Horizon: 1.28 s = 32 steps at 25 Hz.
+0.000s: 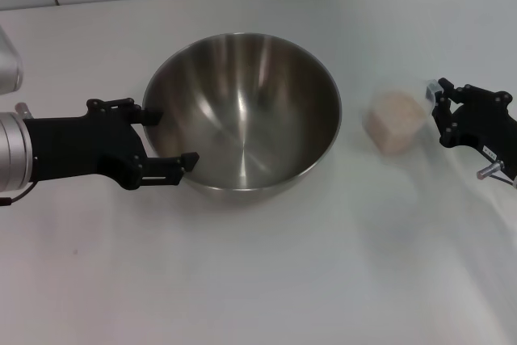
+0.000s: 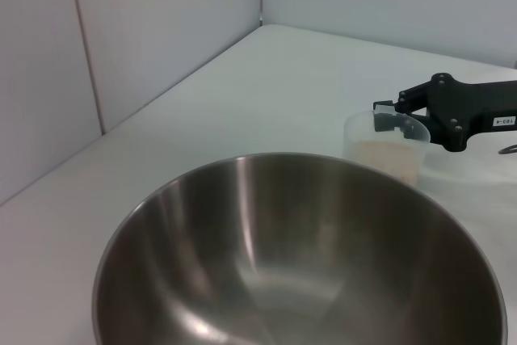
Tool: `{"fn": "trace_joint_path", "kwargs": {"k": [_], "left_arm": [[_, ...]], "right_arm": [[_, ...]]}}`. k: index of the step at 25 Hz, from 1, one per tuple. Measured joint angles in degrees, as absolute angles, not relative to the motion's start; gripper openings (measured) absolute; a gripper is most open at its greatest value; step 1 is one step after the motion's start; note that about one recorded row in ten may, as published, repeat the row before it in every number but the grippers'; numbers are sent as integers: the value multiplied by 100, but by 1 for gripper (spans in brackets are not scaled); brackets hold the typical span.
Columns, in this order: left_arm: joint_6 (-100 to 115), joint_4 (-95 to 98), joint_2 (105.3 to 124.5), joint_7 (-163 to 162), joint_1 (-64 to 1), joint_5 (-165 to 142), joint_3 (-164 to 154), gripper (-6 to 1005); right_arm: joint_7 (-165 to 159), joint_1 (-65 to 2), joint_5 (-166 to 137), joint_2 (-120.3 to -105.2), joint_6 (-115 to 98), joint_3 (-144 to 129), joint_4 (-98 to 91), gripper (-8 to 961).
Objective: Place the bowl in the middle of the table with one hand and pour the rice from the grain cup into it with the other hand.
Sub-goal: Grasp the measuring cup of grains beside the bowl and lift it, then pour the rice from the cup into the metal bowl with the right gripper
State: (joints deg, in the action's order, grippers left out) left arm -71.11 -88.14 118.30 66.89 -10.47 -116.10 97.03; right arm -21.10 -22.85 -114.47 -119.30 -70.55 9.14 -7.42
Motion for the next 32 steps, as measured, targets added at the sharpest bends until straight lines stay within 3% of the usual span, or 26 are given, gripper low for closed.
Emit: {"fn": "trace_joint_path", "kwargs": {"k": [8,18,22,32], "left_arm": [[-7110,-8819,11830,6664,-1083,-11610,9703,827],[-7110,-8722,11821,6674,-1175,-11610,9718,827],[-7110,-8674,11819,6678,-1245,-11611,9746,827],[-7106,-8649,11828,6680,-1302,-11609,9768,827]], "right_arm": [[-2008,-2265,-11313,-11931,-7153,999,-686,6],[-1285,-2224,-10862,-11924,-9022,1347,-588,7],[263,-2565,-10723,-11932,-9715,1352,-117,6],[5417,-3395,-10876,-11957,-8237,1238,1292,6]]}}
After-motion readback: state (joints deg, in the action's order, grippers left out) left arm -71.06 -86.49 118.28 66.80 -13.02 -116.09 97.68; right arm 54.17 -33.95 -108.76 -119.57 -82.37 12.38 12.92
